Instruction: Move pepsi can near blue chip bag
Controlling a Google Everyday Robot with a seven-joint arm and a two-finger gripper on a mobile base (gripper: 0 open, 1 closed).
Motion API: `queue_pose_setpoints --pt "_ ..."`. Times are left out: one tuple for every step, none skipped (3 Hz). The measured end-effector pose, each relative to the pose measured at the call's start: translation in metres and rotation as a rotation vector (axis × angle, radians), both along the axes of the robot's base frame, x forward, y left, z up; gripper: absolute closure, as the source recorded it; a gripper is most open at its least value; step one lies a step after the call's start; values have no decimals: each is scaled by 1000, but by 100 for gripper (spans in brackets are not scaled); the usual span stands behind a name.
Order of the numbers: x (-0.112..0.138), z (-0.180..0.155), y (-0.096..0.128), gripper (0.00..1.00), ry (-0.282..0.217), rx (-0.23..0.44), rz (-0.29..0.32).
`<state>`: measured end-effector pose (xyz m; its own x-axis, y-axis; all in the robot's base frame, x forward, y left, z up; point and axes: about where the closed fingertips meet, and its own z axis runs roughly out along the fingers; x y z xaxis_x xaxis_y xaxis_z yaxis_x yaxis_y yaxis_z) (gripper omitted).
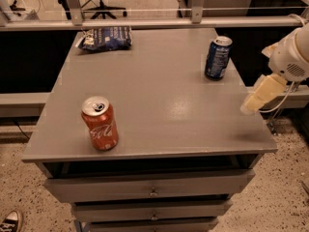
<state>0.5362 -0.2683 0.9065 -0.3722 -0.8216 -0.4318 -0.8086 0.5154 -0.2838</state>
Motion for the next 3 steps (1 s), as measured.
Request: queue_pose_setpoints --pt "50 -11 -20 0 -111 116 -80" --pt "94 -15 -27 0 -233 259 -118" --pt "127 -15 -15 0 -299 415 -127"
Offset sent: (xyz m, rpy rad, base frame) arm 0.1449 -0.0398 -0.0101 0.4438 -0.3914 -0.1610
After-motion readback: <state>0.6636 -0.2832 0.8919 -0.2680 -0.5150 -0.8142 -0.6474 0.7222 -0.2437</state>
